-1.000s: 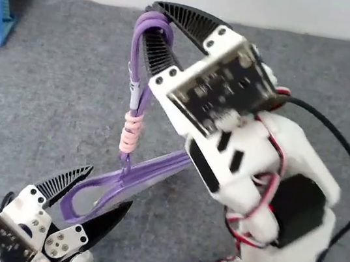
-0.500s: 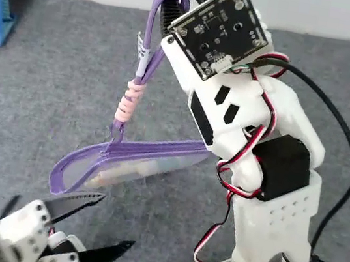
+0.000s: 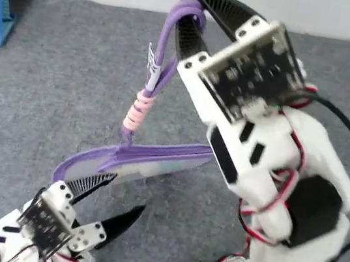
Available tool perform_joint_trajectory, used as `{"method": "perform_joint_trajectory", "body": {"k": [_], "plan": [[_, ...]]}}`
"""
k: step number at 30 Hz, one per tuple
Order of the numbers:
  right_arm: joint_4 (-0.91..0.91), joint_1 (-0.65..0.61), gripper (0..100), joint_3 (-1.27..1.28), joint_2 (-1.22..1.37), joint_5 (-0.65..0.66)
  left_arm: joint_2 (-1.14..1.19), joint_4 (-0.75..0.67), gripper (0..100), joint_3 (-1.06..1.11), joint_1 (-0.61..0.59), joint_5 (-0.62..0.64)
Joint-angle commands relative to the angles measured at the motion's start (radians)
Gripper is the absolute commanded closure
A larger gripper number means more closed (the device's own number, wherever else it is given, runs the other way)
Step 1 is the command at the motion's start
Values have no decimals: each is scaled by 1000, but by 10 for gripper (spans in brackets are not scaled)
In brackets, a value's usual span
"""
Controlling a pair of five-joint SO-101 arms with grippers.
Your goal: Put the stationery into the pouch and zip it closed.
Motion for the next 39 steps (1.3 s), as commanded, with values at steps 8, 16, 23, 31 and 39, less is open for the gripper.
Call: {"method": "perform_joint_trajectory", "body": {"k": [8, 16, 23, 31, 39], "plan": [[140, 10, 987, -21, -145, 6, -9, -183, 774, 127, -167, -61], [269, 10, 987, -21, -229, 2, -9, -301, 771, 196, -178, -31], [381, -68, 987, -21, -274, 2, -9, -361, 771, 197, -176, 41], [483, -206, 965, -21, -317, -34, -9, -359, 771, 200, -183, 120], [535, -211, 969, -21, -372, -60, -9, -407, 776, 266, -186, 181]]}}
